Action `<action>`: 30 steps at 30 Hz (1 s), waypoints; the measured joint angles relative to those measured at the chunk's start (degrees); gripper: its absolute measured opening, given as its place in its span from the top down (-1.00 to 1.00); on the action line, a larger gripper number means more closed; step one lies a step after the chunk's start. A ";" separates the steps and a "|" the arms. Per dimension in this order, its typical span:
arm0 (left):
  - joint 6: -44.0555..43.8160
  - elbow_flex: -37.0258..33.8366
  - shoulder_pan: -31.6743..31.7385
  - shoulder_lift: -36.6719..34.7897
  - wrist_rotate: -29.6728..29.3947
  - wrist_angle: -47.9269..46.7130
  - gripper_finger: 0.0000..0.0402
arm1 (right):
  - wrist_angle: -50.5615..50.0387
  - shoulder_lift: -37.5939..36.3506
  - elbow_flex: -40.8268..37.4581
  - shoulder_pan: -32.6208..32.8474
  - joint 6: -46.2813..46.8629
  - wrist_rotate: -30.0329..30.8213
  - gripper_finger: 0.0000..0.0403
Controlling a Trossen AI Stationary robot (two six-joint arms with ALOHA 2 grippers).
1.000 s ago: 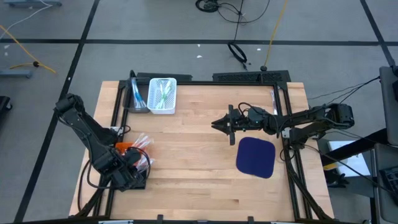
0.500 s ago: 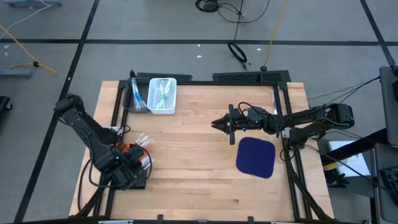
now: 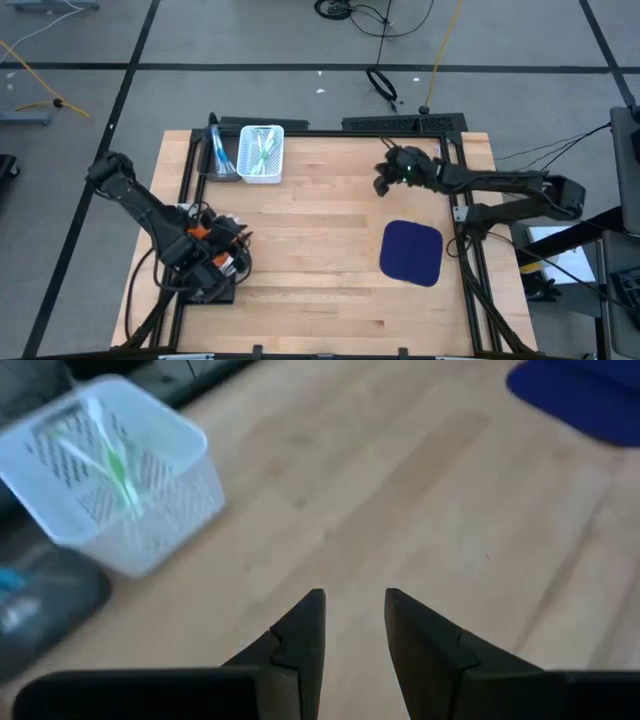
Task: Pick & Place Toothbrushes
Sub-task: Put the violet toothbrush into the black bin
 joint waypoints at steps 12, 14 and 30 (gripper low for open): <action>11.66 0.00 6.92 -0.02 -4.47 8.83 0.46 | -29.35 1.33 0.57 -15.95 7.85 3.29 0.81; 13.35 0.00 7.68 -0.02 -4.47 10.24 0.46 | -30.89 2.03 0.57 -17.16 7.67 4.52 0.81; 17.46 -0.02 10.42 -0.02 -4.05 13.19 0.46 | -38.73 5.87 0.57 -24.49 3.01 14.91 0.81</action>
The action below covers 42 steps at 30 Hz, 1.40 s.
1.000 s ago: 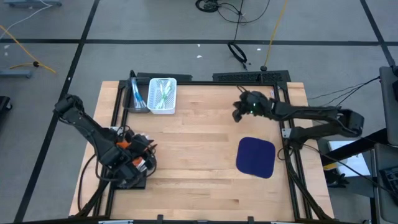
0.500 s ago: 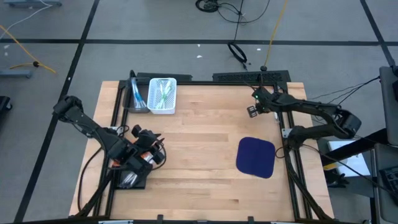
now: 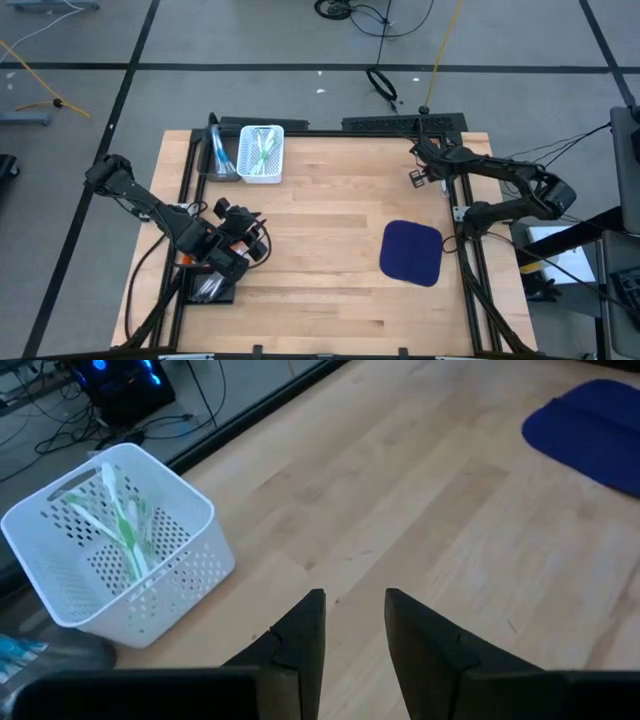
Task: Pick & Place Toothbrushes
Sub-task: Put the violet toothbrush into the black bin
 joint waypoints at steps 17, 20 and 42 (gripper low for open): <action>-0.19 0.00 -0.04 0.00 0.08 0.11 0.46 | -0.57 3.93 0.00 0.71 -1.49 1.96 0.45; -0.18 0.00 -0.04 0.00 0.09 0.11 0.46 | -2.60 5.07 0.00 1.31 -2.40 2.95 0.42; -0.17 0.01 -0.04 0.00 0.07 0.37 0.46 | -9.48 7.50 0.15 1.64 2.67 -6.19 0.56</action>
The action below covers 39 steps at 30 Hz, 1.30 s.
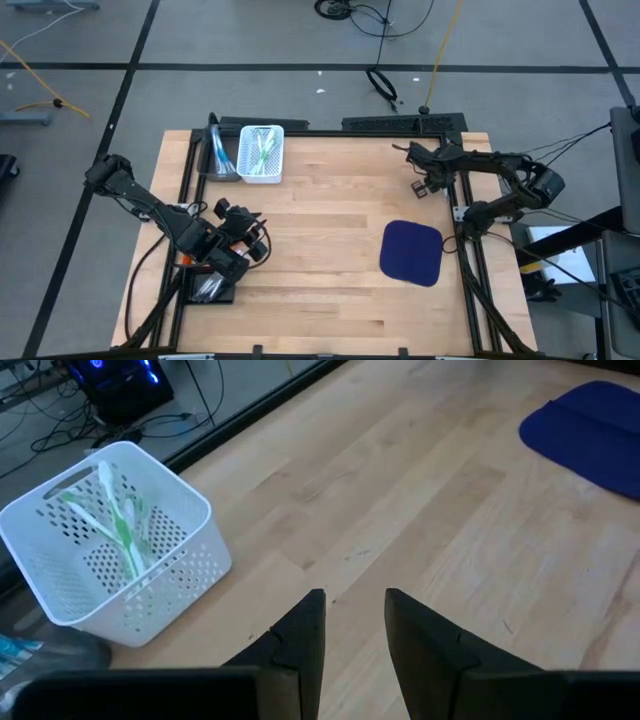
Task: Pick & Place Toothbrushes
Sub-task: Put the violet toothbrush into the black bin
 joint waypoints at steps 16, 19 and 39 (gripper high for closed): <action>0.04 -0.01 0.00 0.00 -0.01 0.00 0.46 | 2.74 -1.70 -0.13 4.79 -3.75 -7.94 1.00; 0.02 -0.65 0.00 0.00 -0.18 0.02 0.46 | 3.08 -4.37 0.35 6.34 -3.54 -11.66 1.00; 1.32 -3.39 0.50 0.02 -0.40 4.72 0.46 | 16.65 -19.30 3.41 20.30 -2.98 -21.06 1.00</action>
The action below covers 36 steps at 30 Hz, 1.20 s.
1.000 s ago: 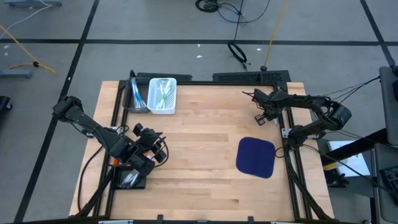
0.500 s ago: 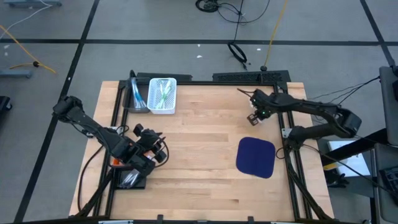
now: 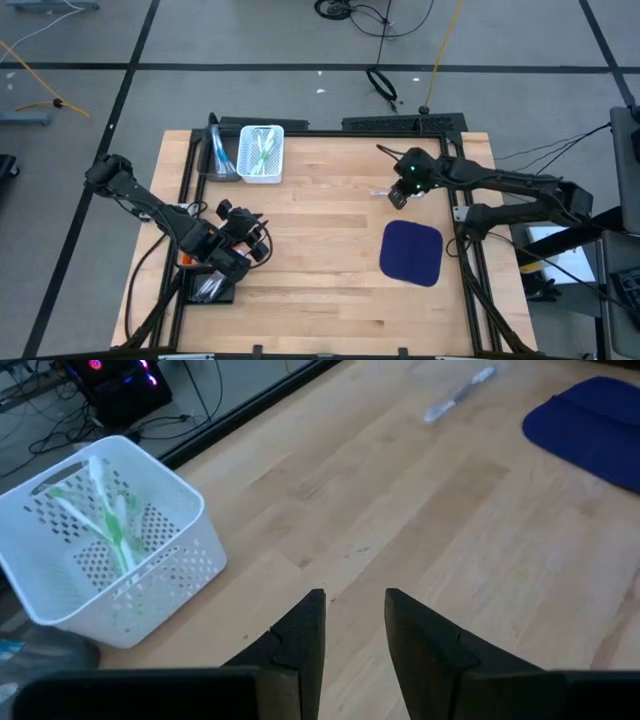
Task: Pick & Place Toothbrushes
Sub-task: Put the violet toothbrush into the black bin
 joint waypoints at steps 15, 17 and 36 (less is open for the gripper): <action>4.30 0.00 0.00 0.00 0.20 3.25 0.46 | -2.37 7.17 0.02 1.97 -8.86 7.31 0.74; 4.43 0.00 0.00 0.00 0.20 3.42 0.46 | -1.98 9.50 0.04 1.22 -9.88 7.27 0.60; 6.20 0.00 0.00 0.00 0.38 4.29 0.46 | 2.57 21.40 0.14 0.31 -17.25 8.85 0.12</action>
